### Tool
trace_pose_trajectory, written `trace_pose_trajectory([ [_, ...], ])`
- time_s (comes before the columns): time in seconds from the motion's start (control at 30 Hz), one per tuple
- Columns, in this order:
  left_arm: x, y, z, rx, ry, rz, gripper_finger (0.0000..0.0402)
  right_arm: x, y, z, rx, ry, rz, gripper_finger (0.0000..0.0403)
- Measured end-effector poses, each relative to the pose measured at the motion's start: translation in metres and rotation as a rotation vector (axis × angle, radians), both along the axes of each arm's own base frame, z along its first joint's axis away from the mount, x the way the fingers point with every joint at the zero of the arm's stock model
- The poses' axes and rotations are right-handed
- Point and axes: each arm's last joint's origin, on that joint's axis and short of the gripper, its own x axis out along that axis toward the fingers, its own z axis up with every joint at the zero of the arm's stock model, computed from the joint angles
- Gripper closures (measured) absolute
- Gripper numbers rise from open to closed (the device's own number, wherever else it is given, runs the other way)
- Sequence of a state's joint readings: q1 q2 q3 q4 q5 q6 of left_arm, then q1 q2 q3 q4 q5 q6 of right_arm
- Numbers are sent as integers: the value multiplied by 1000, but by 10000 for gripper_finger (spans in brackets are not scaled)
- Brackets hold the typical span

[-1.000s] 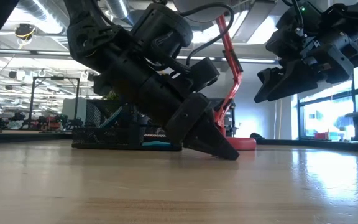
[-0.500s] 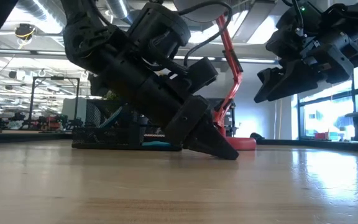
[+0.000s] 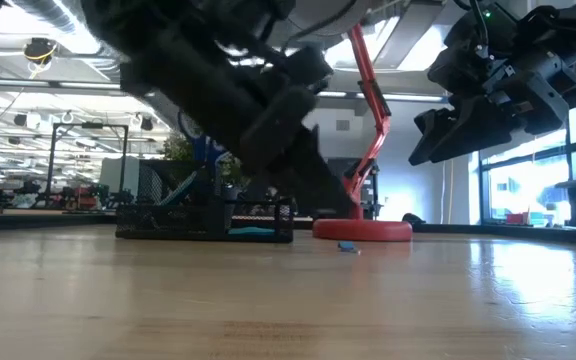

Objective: Pick and place office supplies into organizer
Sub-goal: Put the bottom blue binder clip into the black organizer box

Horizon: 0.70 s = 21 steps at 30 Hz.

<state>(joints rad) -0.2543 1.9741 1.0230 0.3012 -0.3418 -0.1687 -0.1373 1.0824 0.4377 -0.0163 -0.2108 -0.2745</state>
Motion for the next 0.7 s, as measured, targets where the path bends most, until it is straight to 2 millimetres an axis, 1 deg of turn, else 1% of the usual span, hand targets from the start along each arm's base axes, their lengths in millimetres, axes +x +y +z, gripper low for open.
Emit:
trace_pose_trajectory([
  [0.13, -15, 2, 7, -21, 114, 119, 344, 0, 0, 0, 0, 0, 0, 208],
  [0.47, -63, 12, 45, -74, 324, 388, 345, 0, 0, 0, 0, 0, 0, 208],
  [0.57, -78, 15, 47, -23, 388, 472, 345, 0, 0, 0, -1, -4, 0, 208],
  [0.7, -87, 20, 45, 53, 425, 569, 345, 0, 0, 0, -1, -4, 0, 208],
])
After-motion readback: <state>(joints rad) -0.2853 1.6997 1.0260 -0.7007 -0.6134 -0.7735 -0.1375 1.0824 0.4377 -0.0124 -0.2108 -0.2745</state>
